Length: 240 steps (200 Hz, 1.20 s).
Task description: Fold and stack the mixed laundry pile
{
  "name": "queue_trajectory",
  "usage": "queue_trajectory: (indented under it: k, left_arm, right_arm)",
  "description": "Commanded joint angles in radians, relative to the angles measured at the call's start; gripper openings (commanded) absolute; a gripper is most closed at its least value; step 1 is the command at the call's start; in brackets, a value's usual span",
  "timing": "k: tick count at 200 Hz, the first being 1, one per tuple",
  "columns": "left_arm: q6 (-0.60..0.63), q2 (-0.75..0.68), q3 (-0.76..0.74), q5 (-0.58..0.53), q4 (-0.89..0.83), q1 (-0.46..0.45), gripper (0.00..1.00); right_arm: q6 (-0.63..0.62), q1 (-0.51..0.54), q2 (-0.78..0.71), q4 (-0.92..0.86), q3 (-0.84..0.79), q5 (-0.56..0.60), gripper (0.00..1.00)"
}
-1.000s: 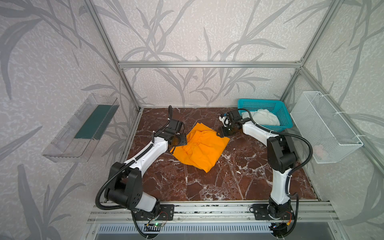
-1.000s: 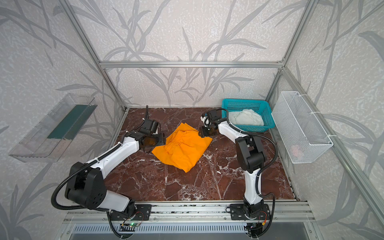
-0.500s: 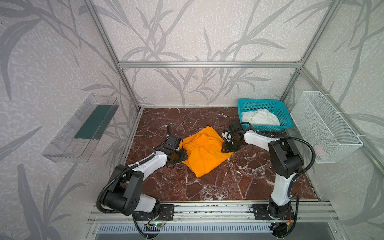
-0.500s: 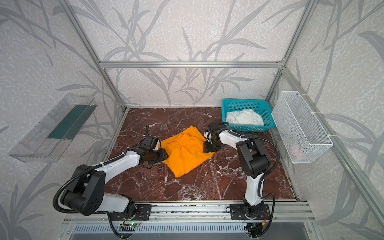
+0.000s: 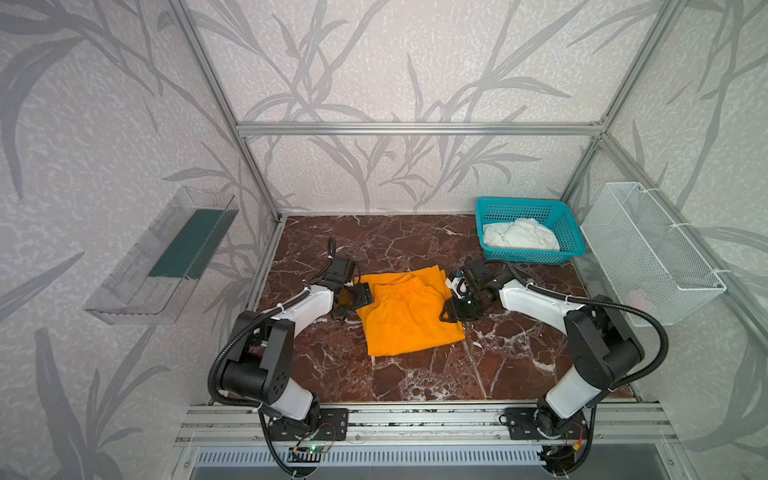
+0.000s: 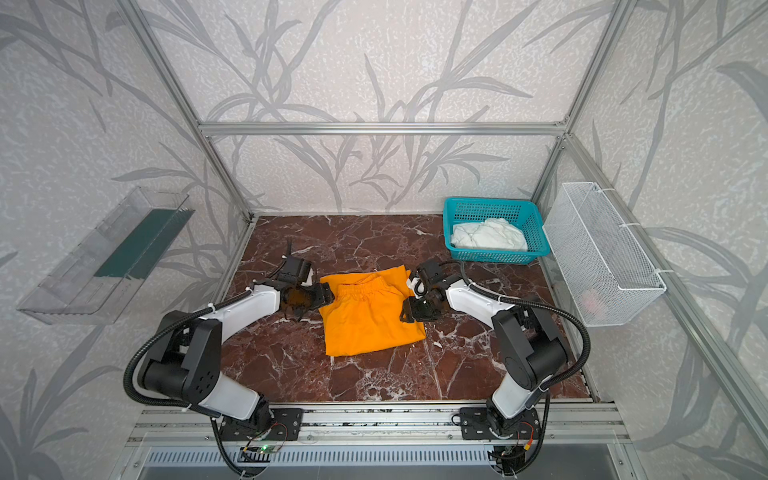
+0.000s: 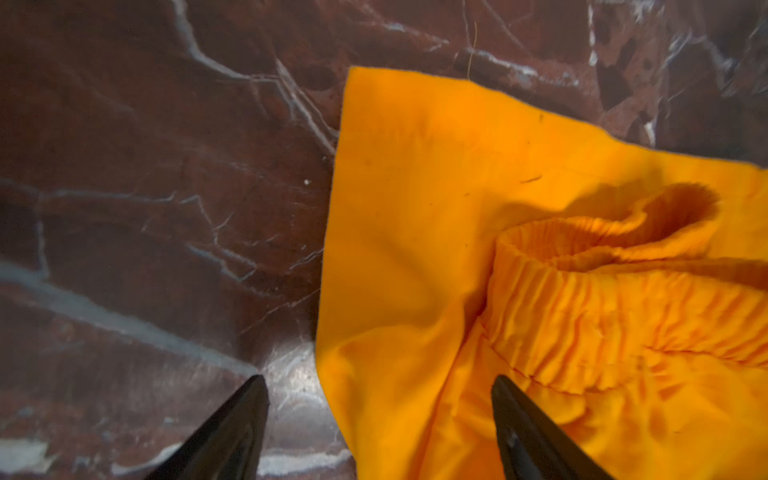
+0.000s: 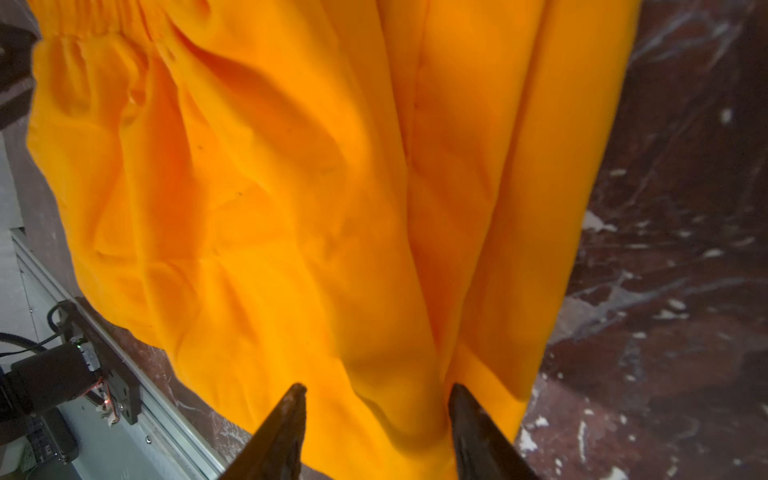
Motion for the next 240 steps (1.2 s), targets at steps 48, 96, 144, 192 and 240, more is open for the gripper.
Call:
queue_trajectory:
  k: [48, 96, 144, 192, 240]
  left_arm:
    - [-0.004, -0.079, -0.158, 0.296, 0.132, 0.005, 0.92]
    - [-0.014, 0.034, -0.158, 0.269, 0.151, 0.003, 0.72]
    - [-0.056, 0.124, -0.100, 0.240, 0.139, -0.013, 0.19]
    - [0.006, 0.217, 0.190, -0.074, -0.114, 0.032, 0.00]
    - [0.117, 0.453, 0.624, -0.221, -0.310, 0.169, 0.00]
  right_arm:
    - [-0.013, -0.002, -0.018, -0.002, 0.052, 0.004, 0.58]
    - [-0.017, -0.003, -0.035, 0.003, 0.039, 0.014, 0.58]
    - [-0.028, -0.007, -0.092, -0.020, 0.040, 0.089, 0.58]
    - [-0.074, -0.023, -0.232, -0.061, 0.018, 0.259, 0.61]
    - [-0.103, -0.038, -0.342, -0.058, -0.043, 0.321, 0.62]
